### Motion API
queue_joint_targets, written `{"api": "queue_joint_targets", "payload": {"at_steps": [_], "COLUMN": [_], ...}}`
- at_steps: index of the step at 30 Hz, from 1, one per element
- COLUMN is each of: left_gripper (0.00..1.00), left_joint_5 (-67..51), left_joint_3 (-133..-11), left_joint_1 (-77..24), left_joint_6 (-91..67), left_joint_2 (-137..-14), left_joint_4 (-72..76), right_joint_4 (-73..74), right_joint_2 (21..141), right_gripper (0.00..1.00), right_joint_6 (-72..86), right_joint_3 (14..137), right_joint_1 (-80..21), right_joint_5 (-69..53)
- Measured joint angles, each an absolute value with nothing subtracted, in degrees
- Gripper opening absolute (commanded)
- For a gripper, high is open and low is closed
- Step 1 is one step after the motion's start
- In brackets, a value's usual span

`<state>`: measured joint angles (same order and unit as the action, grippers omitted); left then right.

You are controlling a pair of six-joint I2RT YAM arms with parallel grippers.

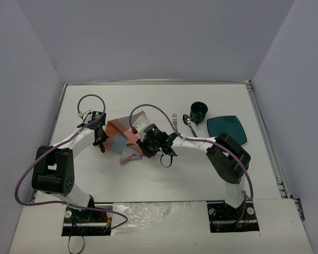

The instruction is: Set the dinner table for one person

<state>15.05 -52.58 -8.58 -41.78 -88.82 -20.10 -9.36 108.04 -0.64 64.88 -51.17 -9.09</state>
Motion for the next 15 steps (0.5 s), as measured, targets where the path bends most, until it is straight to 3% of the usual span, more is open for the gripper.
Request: {"api": "queue_joint_targets", "payload": {"at_steps": [15], "left_gripper": [0.00], "left_joint_5": [14.9], "left_joint_3": [-52.6], "left_joint_1": [-8.6], "left_joint_6": [-41.8], "left_joint_2": [-88.8], "left_joint_4": [-20.1], "right_joint_4": [-9.2], "right_joint_2": [107.2], "right_gripper": [0.22], "right_joint_6": [-1.5], "right_joint_3": [64.3], "right_joint_1": [-49.5], "right_joint_5": [-10.0]}}
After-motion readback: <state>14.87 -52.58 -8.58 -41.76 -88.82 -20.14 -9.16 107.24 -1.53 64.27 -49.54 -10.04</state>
